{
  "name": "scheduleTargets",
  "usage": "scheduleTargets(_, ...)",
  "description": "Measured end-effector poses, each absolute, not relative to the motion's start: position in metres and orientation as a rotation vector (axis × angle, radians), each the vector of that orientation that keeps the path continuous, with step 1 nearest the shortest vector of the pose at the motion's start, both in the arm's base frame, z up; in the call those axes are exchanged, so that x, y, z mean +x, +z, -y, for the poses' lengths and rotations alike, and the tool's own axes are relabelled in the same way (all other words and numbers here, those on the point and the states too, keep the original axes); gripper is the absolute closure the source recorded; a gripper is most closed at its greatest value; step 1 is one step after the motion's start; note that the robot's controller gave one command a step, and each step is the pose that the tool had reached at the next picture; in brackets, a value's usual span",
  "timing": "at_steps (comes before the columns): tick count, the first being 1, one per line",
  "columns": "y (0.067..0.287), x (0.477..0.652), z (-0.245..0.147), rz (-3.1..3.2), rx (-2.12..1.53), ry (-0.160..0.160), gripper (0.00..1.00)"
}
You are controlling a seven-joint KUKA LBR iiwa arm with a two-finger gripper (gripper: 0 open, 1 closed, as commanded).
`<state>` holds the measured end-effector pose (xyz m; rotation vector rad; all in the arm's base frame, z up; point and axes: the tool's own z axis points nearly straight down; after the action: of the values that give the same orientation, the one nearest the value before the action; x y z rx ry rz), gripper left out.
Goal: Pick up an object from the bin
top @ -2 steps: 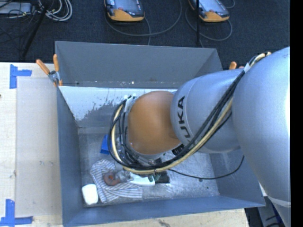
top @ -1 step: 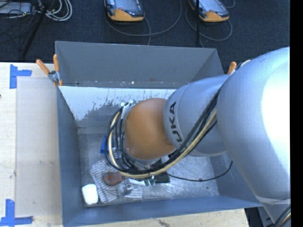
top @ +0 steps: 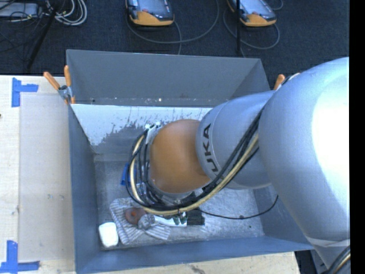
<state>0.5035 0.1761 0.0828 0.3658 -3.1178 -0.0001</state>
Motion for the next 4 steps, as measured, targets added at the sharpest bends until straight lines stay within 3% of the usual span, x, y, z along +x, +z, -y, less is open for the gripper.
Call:
scheduleTargets(1,0.083,0.504,-0.176,3.118,0.365,0.000,1.00)
scheduleTargets(2,0.121,0.496,-0.179,3.109,0.364,0.004,1.00)
scheduleTargets(3,0.158,0.502,-0.184,3.122,0.364,-0.001,1.00)
scheduleTargets(4,0.153,0.500,-0.178,3.122,0.360,-0.001,1.00)
